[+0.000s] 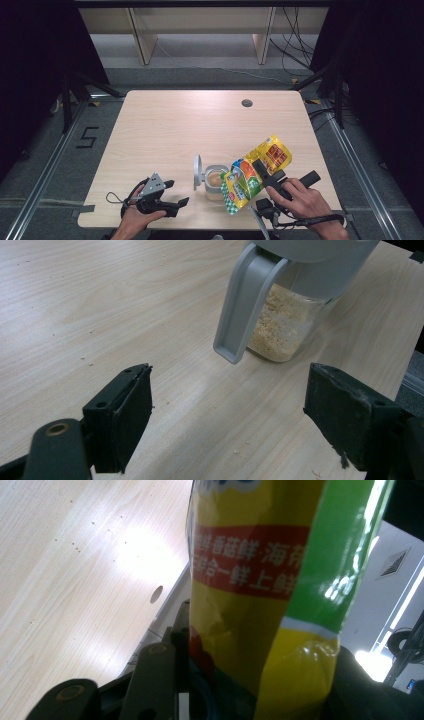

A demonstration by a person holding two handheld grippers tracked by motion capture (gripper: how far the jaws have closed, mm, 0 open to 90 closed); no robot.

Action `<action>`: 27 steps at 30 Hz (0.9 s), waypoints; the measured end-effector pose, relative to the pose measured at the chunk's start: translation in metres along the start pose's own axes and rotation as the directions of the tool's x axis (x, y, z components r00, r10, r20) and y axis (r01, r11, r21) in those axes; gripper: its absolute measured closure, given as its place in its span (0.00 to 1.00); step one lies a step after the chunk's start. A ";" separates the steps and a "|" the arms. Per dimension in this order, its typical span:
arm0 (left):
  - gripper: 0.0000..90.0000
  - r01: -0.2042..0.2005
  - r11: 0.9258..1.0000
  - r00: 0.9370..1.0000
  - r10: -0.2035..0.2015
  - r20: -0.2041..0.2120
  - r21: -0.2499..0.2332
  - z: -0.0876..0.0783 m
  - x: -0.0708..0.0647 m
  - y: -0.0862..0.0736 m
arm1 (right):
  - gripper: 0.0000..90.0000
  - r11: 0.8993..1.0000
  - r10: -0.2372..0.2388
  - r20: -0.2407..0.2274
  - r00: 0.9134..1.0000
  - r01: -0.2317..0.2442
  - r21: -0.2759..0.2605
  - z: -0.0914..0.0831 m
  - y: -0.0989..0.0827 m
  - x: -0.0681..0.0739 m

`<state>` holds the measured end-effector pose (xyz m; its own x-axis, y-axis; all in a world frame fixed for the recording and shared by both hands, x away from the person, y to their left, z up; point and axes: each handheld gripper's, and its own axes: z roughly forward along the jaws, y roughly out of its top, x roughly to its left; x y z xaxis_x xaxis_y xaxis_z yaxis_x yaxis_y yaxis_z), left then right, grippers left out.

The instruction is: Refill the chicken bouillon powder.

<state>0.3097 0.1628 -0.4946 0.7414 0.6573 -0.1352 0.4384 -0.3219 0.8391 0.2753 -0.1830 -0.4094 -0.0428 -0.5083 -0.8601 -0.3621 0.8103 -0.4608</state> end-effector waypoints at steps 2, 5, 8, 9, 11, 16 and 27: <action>0.21 0.000 1.000 1.000 0.000 0.000 0.000 0.000 0.000 0.000 | 0.70 1.000 -0.005 0.000 1.000 0.005 -0.002 0.000 0.000 -0.001; 0.21 0.001 1.000 1.000 -0.001 -0.001 0.000 0.000 0.000 0.000 | 0.70 1.000 -0.011 0.002 1.000 0.011 -0.001 0.000 0.001 -0.001; 0.21 0.001 1.000 1.000 -0.001 0.000 0.000 0.000 0.000 0.000 | 0.70 1.000 -0.010 -0.001 1.000 0.010 0.000 -0.001 0.000 -0.001; 0.21 0.000 1.000 1.000 0.000 -0.003 -0.002 0.000 0.000 0.000 | 0.70 1.000 -0.011 0.000 1.000 0.011 0.002 -0.001 0.001 -0.001; 0.21 0.001 1.000 1.000 -0.001 -0.003 -0.002 0.000 0.000 0.000 | 0.70 1.000 -0.010 -0.001 1.000 0.010 0.000 -0.001 0.000 -0.001; 0.21 -0.001 1.000 1.000 0.001 -0.006 -0.001 0.000 0.000 0.000 | 0.70 1.000 -0.011 0.002 1.000 0.011 -0.003 0.000 0.001 -0.001; 0.21 0.000 1.000 1.000 0.000 -0.004 -0.002 0.000 0.000 0.000 | 0.70 1.000 -0.006 -0.002 1.000 0.006 -0.001 0.000 0.001 -0.001</action>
<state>0.3094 0.1627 -0.4945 0.7398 0.6595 -0.1329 0.4371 -0.3210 0.8402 0.2751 -0.1817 -0.4094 -0.0423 -0.5136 -0.8570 -0.3636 0.8068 -0.4656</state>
